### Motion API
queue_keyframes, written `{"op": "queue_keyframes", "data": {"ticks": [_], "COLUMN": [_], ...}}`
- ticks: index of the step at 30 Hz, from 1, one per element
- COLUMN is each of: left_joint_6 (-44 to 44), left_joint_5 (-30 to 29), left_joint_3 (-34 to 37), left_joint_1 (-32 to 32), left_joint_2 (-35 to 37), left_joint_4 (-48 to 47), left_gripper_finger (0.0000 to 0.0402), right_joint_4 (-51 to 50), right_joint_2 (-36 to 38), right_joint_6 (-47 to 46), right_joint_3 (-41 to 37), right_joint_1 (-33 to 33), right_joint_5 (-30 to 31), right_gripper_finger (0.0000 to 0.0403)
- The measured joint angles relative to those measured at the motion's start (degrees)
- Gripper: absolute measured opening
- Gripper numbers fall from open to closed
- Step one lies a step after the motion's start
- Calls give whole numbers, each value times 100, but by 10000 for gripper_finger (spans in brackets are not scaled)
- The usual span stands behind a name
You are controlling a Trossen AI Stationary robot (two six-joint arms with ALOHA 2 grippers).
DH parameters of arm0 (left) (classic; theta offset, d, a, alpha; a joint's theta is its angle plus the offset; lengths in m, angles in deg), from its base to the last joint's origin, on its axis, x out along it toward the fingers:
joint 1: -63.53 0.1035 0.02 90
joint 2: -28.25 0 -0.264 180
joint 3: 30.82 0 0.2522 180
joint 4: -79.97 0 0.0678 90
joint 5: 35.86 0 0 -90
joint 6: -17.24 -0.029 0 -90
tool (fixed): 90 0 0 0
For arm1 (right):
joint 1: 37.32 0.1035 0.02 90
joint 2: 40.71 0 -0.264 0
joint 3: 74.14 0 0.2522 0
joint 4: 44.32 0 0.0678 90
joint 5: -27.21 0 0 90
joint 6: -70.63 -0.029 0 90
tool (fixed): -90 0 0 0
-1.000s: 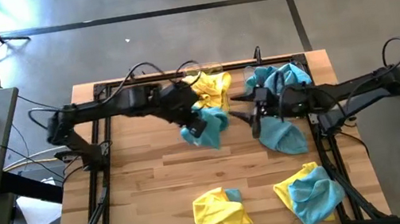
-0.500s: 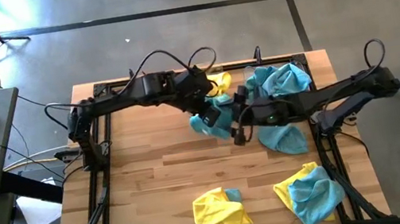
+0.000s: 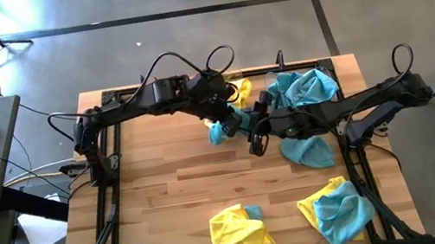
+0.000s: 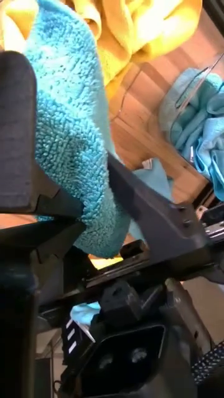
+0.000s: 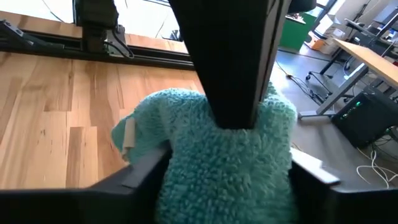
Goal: Sort microfiber towel by color & place in baskets
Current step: Put the blue towel into the right transparent bin
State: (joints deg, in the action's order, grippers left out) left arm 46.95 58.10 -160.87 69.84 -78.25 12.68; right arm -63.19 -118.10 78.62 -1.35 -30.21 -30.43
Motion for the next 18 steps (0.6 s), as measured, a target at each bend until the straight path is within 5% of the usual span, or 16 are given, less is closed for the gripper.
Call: {"op": "queue_keyframes", "data": {"ticks": [9,14,18], "left_joint_6": [-177,-519,-639], "left_joint_5": [7,2,-42], "left_joint_3": [0,0,7], "left_joint_1": [82,163,351], "left_joint_2": [0,0,61], "left_joint_4": [110,76,-248], "left_gripper_finger": [26,65,84], "right_joint_4": [-36,-301,-1194], "right_joint_2": [0,33,300], "right_joint_6": [-16,-188,-762], "right_joint_3": [0,0,2], "right_joint_1": [-2,0,-1], "right_joint_5": [-1,92,738], "right_gripper_finger": [24,31,33]}}
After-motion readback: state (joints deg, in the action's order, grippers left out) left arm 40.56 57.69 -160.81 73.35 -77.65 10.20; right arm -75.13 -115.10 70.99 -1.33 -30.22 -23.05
